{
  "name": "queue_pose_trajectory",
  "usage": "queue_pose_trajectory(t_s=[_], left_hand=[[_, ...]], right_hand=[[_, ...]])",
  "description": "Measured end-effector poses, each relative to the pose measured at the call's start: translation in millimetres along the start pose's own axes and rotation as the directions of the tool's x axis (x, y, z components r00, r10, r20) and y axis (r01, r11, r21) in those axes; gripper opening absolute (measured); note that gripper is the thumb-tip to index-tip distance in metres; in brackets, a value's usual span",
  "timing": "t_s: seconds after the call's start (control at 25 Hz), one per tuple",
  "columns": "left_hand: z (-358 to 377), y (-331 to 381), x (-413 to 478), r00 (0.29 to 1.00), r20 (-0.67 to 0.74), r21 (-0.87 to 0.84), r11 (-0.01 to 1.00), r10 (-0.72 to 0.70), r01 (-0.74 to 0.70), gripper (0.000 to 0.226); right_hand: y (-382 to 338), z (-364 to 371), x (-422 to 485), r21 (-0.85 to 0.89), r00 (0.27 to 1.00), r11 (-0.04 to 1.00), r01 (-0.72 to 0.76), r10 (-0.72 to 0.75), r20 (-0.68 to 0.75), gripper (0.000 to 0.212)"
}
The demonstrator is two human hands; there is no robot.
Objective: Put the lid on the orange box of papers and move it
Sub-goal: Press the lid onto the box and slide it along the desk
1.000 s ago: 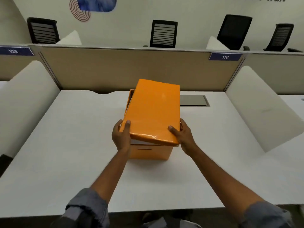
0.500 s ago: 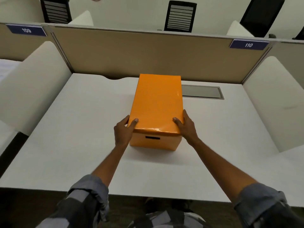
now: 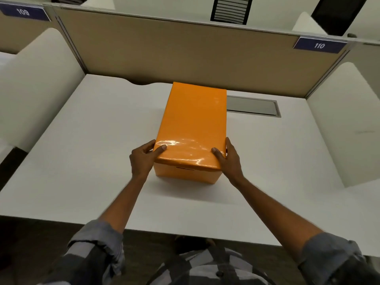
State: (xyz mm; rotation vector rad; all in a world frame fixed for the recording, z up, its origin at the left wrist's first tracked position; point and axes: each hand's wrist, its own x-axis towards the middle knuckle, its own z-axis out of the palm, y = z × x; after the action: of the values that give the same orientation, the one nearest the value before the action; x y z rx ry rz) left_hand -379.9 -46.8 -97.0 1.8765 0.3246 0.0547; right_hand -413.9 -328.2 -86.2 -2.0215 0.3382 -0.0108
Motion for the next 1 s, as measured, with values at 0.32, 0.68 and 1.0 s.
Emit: queue_pose_trajectory(t_s=[0.32,0.68,1.0], left_hand=[[-11,-9,-34,0.997,0.031,-0.024,0.997,-0.067,0.068,0.059],[-31,21,18,0.944,0.271,0.183,0.973,-0.187,0.14,0.077],[69,96,143,0.886,0.332,0.361,0.824,0.324,-0.436,0.05]], right_hand=[[14,-16,-25,0.088,0.996,0.994,0.059,-0.064,0.058,0.067],[8,-59,37,-0.078,1.0,0.997,0.029,-0.029,0.003,0.058],[-52,-36,171,-0.485,0.97,0.846,0.221,-0.243,0.019,0.049]])
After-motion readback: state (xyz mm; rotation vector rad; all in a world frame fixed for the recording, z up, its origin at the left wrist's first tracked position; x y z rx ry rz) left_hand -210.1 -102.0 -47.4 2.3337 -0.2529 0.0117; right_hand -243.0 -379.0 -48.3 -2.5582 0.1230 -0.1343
